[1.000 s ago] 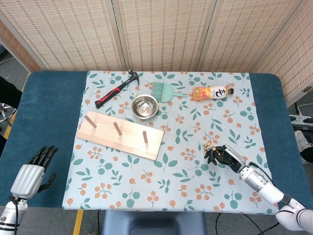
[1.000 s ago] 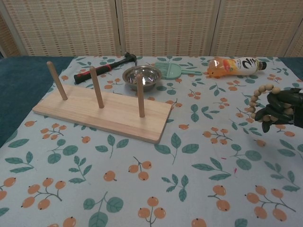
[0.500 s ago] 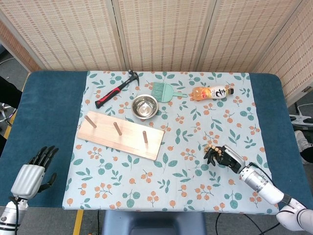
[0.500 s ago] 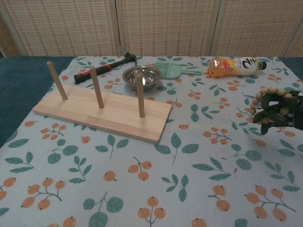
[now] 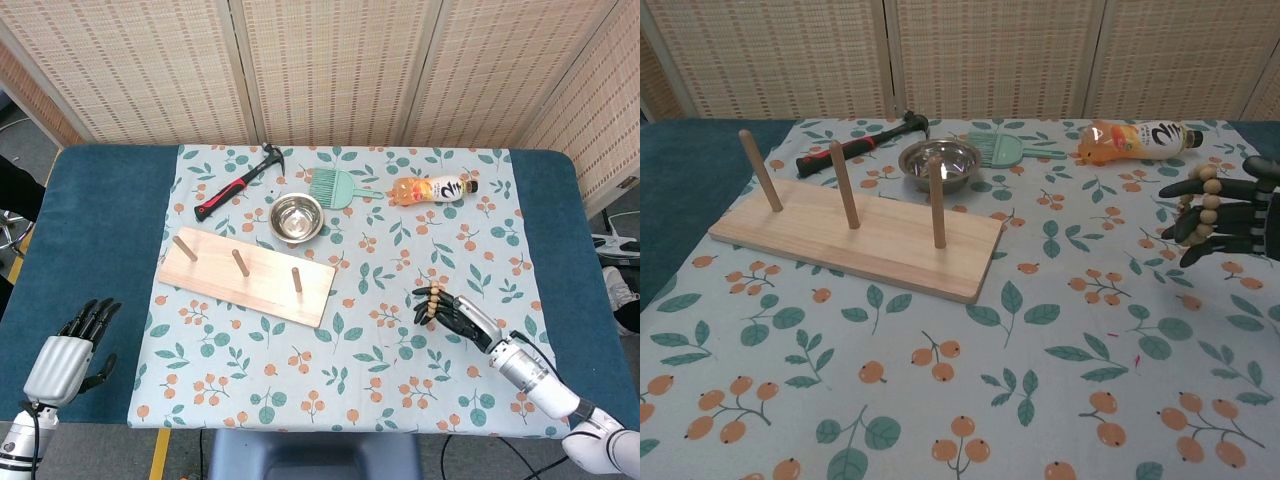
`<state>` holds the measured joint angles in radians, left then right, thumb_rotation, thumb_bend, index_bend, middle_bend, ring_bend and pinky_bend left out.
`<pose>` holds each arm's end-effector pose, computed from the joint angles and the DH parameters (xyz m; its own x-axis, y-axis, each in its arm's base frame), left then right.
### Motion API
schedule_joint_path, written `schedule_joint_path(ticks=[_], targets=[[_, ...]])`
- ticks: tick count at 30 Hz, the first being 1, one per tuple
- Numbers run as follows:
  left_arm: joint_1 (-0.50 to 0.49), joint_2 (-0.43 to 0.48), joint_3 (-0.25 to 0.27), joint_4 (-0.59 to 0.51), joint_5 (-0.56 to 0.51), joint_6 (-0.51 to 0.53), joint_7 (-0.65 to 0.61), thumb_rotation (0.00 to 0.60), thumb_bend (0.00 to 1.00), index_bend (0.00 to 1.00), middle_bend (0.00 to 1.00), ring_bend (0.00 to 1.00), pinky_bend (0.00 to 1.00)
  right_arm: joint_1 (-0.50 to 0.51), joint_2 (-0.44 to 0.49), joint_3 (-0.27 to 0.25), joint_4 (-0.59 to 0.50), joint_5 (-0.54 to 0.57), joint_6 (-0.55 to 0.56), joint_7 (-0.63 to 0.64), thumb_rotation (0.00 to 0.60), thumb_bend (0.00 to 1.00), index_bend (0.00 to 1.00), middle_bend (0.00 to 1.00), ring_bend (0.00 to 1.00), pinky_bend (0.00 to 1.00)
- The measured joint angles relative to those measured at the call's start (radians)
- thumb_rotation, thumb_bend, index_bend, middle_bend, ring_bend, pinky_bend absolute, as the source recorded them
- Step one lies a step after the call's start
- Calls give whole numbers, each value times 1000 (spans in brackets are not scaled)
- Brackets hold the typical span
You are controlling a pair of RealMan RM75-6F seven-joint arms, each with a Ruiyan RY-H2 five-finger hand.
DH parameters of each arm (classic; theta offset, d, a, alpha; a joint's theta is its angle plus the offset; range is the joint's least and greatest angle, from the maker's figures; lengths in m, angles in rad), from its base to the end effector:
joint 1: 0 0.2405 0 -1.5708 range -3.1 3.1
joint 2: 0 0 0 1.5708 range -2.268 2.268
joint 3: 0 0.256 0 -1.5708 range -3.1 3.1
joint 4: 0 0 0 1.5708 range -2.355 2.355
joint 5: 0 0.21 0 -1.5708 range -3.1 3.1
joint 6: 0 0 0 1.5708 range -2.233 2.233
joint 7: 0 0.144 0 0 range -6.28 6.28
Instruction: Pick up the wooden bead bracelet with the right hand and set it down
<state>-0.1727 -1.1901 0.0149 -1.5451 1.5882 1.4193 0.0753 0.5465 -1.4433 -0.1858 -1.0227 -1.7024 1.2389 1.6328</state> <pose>-0.2990 0.1931 0.1198 0.4816 0.0823 0.8725 0.8680 -0.1821 -0.4619 -0.2976 -0.2869 0.0406 -0.5943 -0.5901 0.5464 -0.7306 0.1121 -0.6736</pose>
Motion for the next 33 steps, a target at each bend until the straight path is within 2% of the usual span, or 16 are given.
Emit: schedule_joint_path(ticks=[5,6,9,10,11,14,25,30,33], targets=[[1,1,0,0,0,1,-2,600,446,0,62,44,305,-18,-3,27,1,28,15,-22,284,423,398,450,250,357],[0,1,0,0,0,1,-1,600,446,0,62,43,305,-19,-4,29,4,30,14,-35,314,454,417,464,252,357],[0,0,0,1,-1,0,-1,600,447,0,62,44,305,-23,-6,40,13,42,9,-122,519,594,551,562,304,375],[0,0,0,1,-1,0,-1,600,446,0,63,44,305,-23,-6,45,15,47,4,-174,570,637,600,601,338,394],[0,0,0,1,-1,0,-1,600,446,0,63,44,305,-22,-4,49,15,51,0,-219,592,660,629,623,357,406],[0,0,0,1,-1,1,-1,600,446,0,63,44,305,-19,4,61,11,63,-22,-402,600,703,688,670,377,419],[-1,-5,3,0,3,-3,9,600,446,0,63,44,305,2,57,111,-64,136,-138,-1214,600,709,695,674,377,419],[-3,-7,5,0,3,-8,13,600,446,0,63,44,304,6,40,144,-83,169,-163,-1461,600,709,687,675,377,419],[-2,-6,4,0,1,-7,10,600,446,0,63,44,305,3,-12,166,-65,177,-143,-1536,600,709,618,675,376,419]])
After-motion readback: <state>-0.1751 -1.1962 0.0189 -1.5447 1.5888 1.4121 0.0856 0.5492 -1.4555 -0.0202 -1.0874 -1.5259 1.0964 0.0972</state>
